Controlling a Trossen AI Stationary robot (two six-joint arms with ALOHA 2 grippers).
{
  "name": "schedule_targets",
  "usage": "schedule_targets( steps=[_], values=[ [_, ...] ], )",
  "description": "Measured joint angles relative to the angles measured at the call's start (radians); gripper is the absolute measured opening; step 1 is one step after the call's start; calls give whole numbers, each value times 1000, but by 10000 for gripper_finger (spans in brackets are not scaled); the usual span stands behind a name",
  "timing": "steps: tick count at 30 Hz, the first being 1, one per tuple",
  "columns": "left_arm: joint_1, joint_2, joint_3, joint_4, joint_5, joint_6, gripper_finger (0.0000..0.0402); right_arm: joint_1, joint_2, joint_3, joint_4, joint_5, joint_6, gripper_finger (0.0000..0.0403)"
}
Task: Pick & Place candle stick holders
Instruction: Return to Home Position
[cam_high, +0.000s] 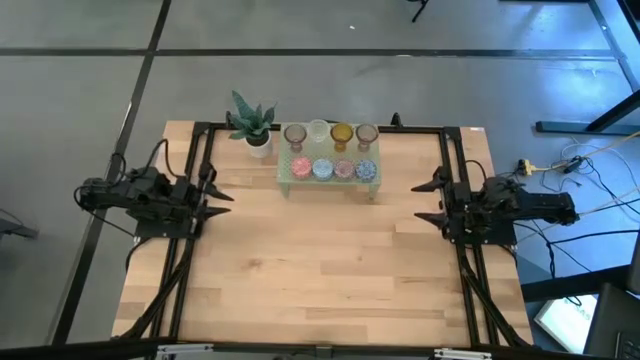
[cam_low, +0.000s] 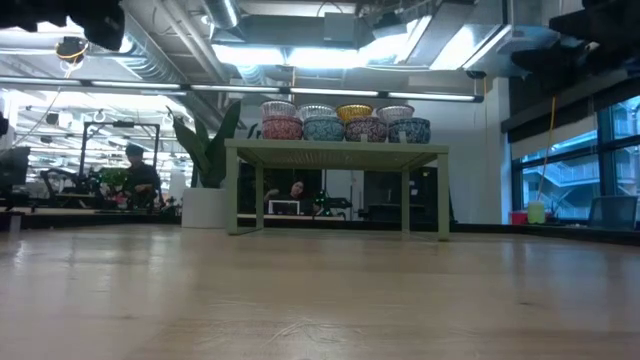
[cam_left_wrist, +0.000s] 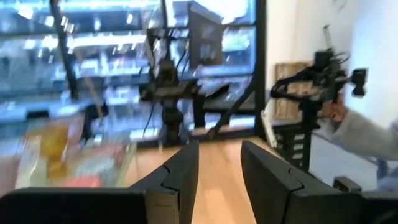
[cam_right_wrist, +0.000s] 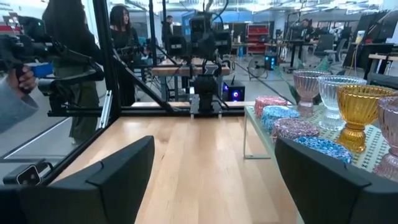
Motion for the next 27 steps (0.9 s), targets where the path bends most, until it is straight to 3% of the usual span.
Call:
schedule_targets(
  steps=[5, 16, 27],
  values=[
    [0, 0, -83, 141, 59, 51, 116, 0, 0, -27, 15, 6, 19, 337],
    [0, 0, -226, 323, 36, 47, 116, 0, 0, -82, 73, 16, 42, 337],
    [0, 0, -258, 359, 18, 81, 116, -3, 0, -217, 242, 52, 48, 337]
  ],
)
